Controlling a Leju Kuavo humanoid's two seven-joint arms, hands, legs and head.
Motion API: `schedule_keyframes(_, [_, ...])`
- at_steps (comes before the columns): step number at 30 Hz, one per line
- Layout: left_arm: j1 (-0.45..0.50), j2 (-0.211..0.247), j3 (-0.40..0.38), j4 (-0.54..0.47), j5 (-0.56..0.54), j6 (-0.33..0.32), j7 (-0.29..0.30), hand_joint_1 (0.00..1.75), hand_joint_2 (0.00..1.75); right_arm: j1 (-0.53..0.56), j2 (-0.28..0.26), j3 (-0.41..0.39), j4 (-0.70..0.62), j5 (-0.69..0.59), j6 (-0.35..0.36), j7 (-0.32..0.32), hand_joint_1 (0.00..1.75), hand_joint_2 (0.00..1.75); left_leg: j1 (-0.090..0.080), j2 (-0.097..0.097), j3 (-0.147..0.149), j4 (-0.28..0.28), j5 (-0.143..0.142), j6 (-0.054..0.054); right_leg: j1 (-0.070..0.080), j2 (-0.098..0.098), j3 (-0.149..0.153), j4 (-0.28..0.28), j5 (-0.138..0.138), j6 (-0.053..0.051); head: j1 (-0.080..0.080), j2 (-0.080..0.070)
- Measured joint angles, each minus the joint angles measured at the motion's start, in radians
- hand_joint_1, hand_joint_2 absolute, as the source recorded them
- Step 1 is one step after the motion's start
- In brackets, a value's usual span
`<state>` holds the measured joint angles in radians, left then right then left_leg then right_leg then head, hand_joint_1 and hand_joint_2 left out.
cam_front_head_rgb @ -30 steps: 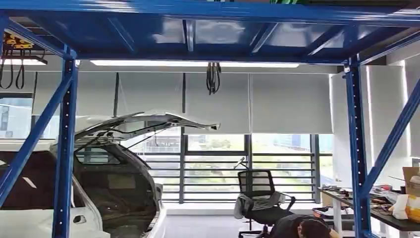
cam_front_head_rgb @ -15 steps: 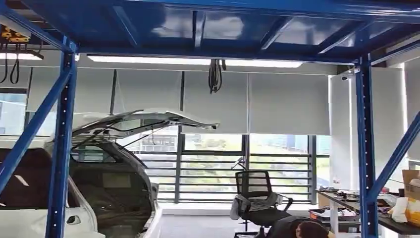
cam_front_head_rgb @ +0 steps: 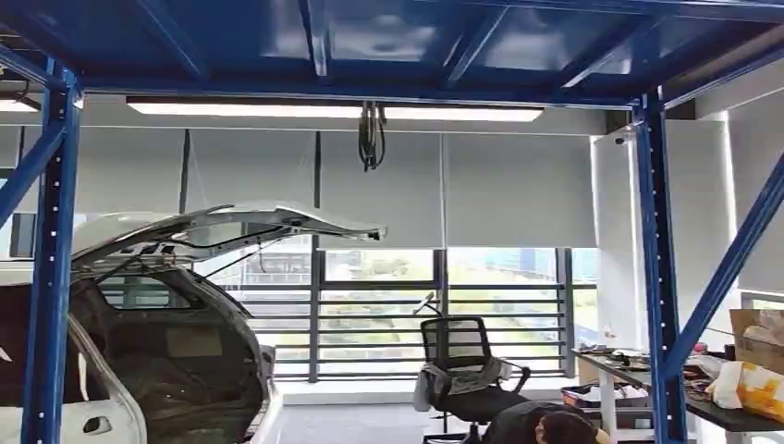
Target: Take the parts from the cabinet and place them on the table.
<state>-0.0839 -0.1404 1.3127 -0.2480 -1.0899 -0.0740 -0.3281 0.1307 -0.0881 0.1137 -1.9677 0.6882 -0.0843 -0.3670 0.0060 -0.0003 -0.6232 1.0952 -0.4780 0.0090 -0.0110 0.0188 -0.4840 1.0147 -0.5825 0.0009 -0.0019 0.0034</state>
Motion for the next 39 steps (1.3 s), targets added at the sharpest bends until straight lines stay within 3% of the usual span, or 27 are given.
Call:
schedule_keyframes(3, [0.0, 0.0, 0.0, 0.0, 0.005, 0.001, 0.0, 0.0, 0.0, -0.008, 0.015, 0.0, 0.002, -0.003, 0.005, 0.044, 0.0, 0.0, -0.006, -0.001, 0.012, -0.042, -0.023, 0.014, 0.0, 0.004, -0.003, 0.0, 0.0, 0.016, 0.0, 0.001])
schedule_keyframes(5, [-0.001, 0.0, 0.001, 0.0, 0.008, 0.001, 0.0, 0.0, 0.0, -0.013, 0.025, 0.001, 0.002, -0.001, 0.007, 0.061, 0.0, 0.0, 0.006, -0.004, 0.03, -0.056, -0.025, 0.021, 0.0, 0.0, -0.001, 0.007, -0.005, 0.023, 0.001, 0.002])
schedule_keyframes(6, [-0.002, 0.0, 0.001, 0.0, 0.008, 0.001, -0.002, 0.0, 0.0, -0.016, 0.031, 0.002, 0.001, 0.002, 0.005, 0.066, 0.0, 0.0, 0.007, -0.004, 0.045, -0.065, -0.028, 0.026, 0.0, -0.006, -0.008, 0.038, -0.009, 0.028, 0.0, 0.001])
schedule_keyframes(7, [-0.003, 0.0, 0.001, 0.0, 0.008, 0.001, -0.002, 0.0, 0.0, -0.025, 0.036, 0.003, 0.001, 0.006, 0.003, 0.073, 0.0, 0.0, 0.007, -0.003, 0.055, -0.07, -0.032, 0.031, -0.001, -0.007, -0.042, 0.099, -0.03, 0.033, 0.0, 0.001])
schedule_keyframes(9, [-0.004, 0.0, 0.001, 0.0, 0.008, 0.001, -0.002, 0.0, 0.0, -0.032, 0.046, 0.003, 0.002, 0.014, 0.005, 0.078, 0.0, 0.0, 0.008, -0.003, 0.067, -0.07, -0.044, 0.032, -0.003, -0.008, -0.142, 0.247, -0.082, 0.04, 0.0, 0.0])
schedule_keyframes(10, [-0.004, 0.0, 0.001, 0.0, 0.008, 0.0, -0.002, 0.0, 0.0, -0.029, 0.046, 0.005, 0.003, 0.011, 0.015, 0.077, 0.0, 0.0, 0.008, -0.003, 0.076, -0.07, -0.052, 0.032, -0.004, -0.009, -0.185, 0.299, -0.09, 0.041, 0.0, 0.0])
schedule_keyframes(11, [-0.003, 0.0, 0.001, 0.0, 0.008, 0.0, -0.002, 0.0, 0.0, -0.026, 0.043, 0.006, 0.005, -0.004, 0.024, 0.074, 0.0, 0.0, 0.008, -0.003, 0.086, -0.07, -0.059, 0.031, -0.004, -0.01, -0.203, 0.3, -0.074, 0.041, 0.0, 0.0])
schedule_keyframes(12, [-0.001, 0.0, 0.001, 0.0, 0.008, 0.001, -0.002, 0.0, 0.0, -0.024, 0.041, 0.006, 0.008, -0.015, 0.03, 0.073, 0.0, 0.0, 0.008, -0.004, 0.1, -0.07, -0.069, 0.029, -0.003, -0.011, -0.202, 0.261, -0.031, 0.041, 0.0, 0.0])
schedule_keyframes(14, [0.0, 0.0, 0.001, 0.0, 0.008, 0.001, -0.002, 0.0, 0.0, -0.024, 0.038, 0.008, 0.008, -0.026, 0.04, 0.071, 0.0, 0.0, 0.009, -0.005, 0.133, -0.071, -0.091, 0.022, -0.003, -0.015, -0.159, 0.097, 0.094, 0.034, 0.0, 0.0])
schedule_keyframes(15, [0.001, 0.0, 0.001, 0.0, 0.008, 0.001, -0.002, 0.0, 0.0, -0.024, 0.035, 0.008, 0.011, -0.029, 0.047, 0.071, 0.0, 0.0, 0.01, -0.004, 0.142, -0.074, -0.1, 0.018, 0.001, -0.018, -0.145, 0.058, 0.118, 0.031, 0.0, 0.0])
schedule_keyframes(16, [-0.003, 0.0, 0.001, 0.0, 0.008, 0.001, -0.002, 0.0, 0.0, -0.022, 0.032, 0.008, 0.016, -0.042, 0.06, 0.073, 0.0, 0.0, 0.009, -0.005, 0.146, -0.074, -0.103, 0.013, 0.01, -0.022, -0.159, 0.052, 0.085, 0.024, 0.0, 0.0])
schedule_keyframes(18, [-0.002, 0.0, 0.001, 0.001, 0.008, 0.001, -0.001, 0.0, 0.0, -0.013, 0.024, 0.008, 0.016, -0.074, 0.076, 0.07, 0.0, 0.0, 0.008, -0.003, 0.153, -0.074, -0.109, -0.005, 0.013, -0.018, -0.155, 0.043, 0.099, 0.005, 0.0, 0.001])
schedule_keyframes(20, [-0.001, 0.0, 0.002, 0.001, 0.008, 0.001, -0.001, 0.0, 0.0, -0.011, 0.016, 0.008, 0.016, -0.083, 0.084, 0.064, 0.0, 0.0, 0.009, -0.003, 0.161, -0.075, -0.109, -0.012, 0.006, -0.015, -0.135, 0.031, 0.097, -0.007, 0.001, 0.001])
schedule_keyframes(21, [-0.005, 0.0, 0.002, 0.001, 0.008, 0.001, -0.001, 0.0, 0.0, -0.009, 0.014, 0.008, 0.016, -0.084, 0.084, 0.059, 0.0, 0.0, 0.009, -0.003, 0.151, -0.042, -0.112, -0.014, 0.004, -0.015, -0.122, 0.022, 0.096, -0.01, 0.001, 0.001])
schedule_keyframes(22, [-0.007, 0.0, 0.002, 0.001, 0.008, 0.001, -0.001, 0.0, 0.0, -0.009, 0.011, 0.008, 0.016, -0.084, 0.084, 0.055, 0.0, 0.0, 0.009, -0.003, 0.12, 0.013, -0.127, -0.015, 0.004, -0.016, -0.116, 0.019, 0.092, -0.014, 0.001, 0.0])
schedule_keyframes(24, [-0.007, 0.0, 0.002, 0.001, 0.008, 0.0, -0.001, 0.0, 0.0, -0.007, 0.007, 0.01, 0.016, -0.089, 0.084, 0.04, 0.0, 0.0, 0.009, -0.003, 0.024, 0.16, -0.198, -0.021, 0.005, -0.015, -0.109, 0.019, 0.083, -0.02, 0.001, 0.0])
schedule_keyframes(25, [-0.005, 0.0, 0.002, 0.001, 0.008, 0.0, -0.001, 0.0, 0.0, -0.004, 0.003, 0.01, 0.015, -0.091, 0.084, 0.034, 0.0, 0.0, 0.009, -0.003, -0.017, 0.211, -0.221, -0.021, 0.006, -0.013, -0.105, 0.019, 0.078, -0.021, 0.001, 0.0])
schedule_keyframes(26, [-0.002, 0.0, 0.002, 0.001, 0.008, 0.0, -0.001, 0.0, 0.0, -0.002, 0.0, 0.01, 0.015, -0.086, 0.08, 0.03, 0.0, 0.0, 0.008, -0.003, -0.04, 0.223, -0.214, -0.021, 0.007, -0.01, -0.098, 0.019, 0.072, -0.022, 0.001, 0.0])
schedule_keyframes(27, [-0.001, 0.0, 0.002, 0.001, 0.009, 0.0, -0.001, 0.0, 0.0, -0.001, -0.003, 0.01, 0.015, -0.07, 0.072, 0.028, 0.0, 0.0, 0.008, -0.003, -0.043, 0.194, -0.177, -0.021, 0.008, -0.007, -0.087, 0.019, 0.065, -0.021, 0.001, 0.0])
schedule_keyframes(29, [-0.001, 0.0, 0.002, 0.001, 0.013, 0.0, -0.003, 0.0, 0.0, -0.004, -0.005, 0.011, 0.011, -0.054, 0.065, 0.032, 0.0, 0.0, 0.004, -0.003, -0.003, 0.036, -0.04, -0.008, 0.011, -0.005, -0.058, 0.018, 0.047, -0.019, 0.001, 0.0])
schedule_keyframes(30, [-0.001, 0.0, 0.002, 0.001, 0.013, 0.0, -0.003, 0.0, 0.0, -0.005, -0.007, 0.011, 0.01, -0.059, 0.071, 0.037, 0.0, 0.0, -0.001, -0.003, 0.013, -0.021, 0.004, 0.002, 0.01, -0.006, -0.047, 0.017, 0.038, -0.017, 0.001, 0.0])
schedule_keyframes(31, [-0.002, 0.002, 0.002, 0.001, 0.013, 0.0, -0.003, 0.0, 0.0, -0.007, -0.009, 0.012, 0.011, -0.069, 0.08, 0.042, 0.0, 0.0, -0.006, -0.004, 0.006, -0.01, -0.019, 0.006, 0.011, -0.006, -0.042, 0.015, 0.036, -0.014, 0.0, 0.0])
schedule_keyframes(32, [-0.004, 0.002, 0.002, 0.001, 0.015, 0.0, -0.005, 0.0, 0.0, -0.008, -0.016, 0.012, 0.01, -0.081, 0.091, 0.045, 0.0, 0.0, -0.01, -0.004, 0.01, -0.052, -0.017, 0.009, 0.01, -0.004, -0.05, 0.017, 0.033, -0.006, 0.001, 0.001])
schedule_keyframes(33, [-0.001, 0.002, 0.002, 0.001, 0.016, 0.0, -0.004, 0.0, 0.0, -0.008, -0.021, 0.012, 0.011, -0.09, 0.097, 0.049, 0.0, 0.0, -0.01, -0.004, 0.009, -0.047, -0.006, 0.007, 0.009, -0.004, -0.047, 0.013, 0.028, 0.001, 0.001, 0.001])
schedule_keyframes(34, [0.0, 0.002, 0.003, 0.001, 0.018, 0.0, -0.005, 0.0, 0.0, -0.008, -0.03, 0.014, 0.009, -0.096, 0.104, 0.049, 0.0, 0.0, -0.006, -0.003, 0.013, -0.055, -0.004, 0.001, 0.012, -0.006, -0.043, 0.018, 0.02, -0.005, 0.0, 0.0])
schedule_keyframes(35, [-0.001, 0.002, 0.003, 0.001, 0.019, 0.0, -0.006, 0.0, 0.0, -0.011, -0.039, 0.014, 0.009, -0.1, 0.108, 0.051, 0.0, 0.0, -0.007, -0.005, 0.013, -0.054, -0.005, 0.002, 0.012, -0.007, -0.039, 0.012, 0.022, -0.01, 0.001, 0.0])
schedule_keyframes(39, [-0.005, 0.003, 0.003, 0.001, 0.024, -0.002, -0.01, 0.0, 0.0, -0.029, -0.096, 0.014, 0.011, -0.145, 0.163, 0.076, 0.0, 0.0, -0.009, -0.005, 0.013, -0.054, -0.01, 0.009, 0.012, -0.007, -0.033, -0.002, 0.024, -0.005, 0.001, 0.0])
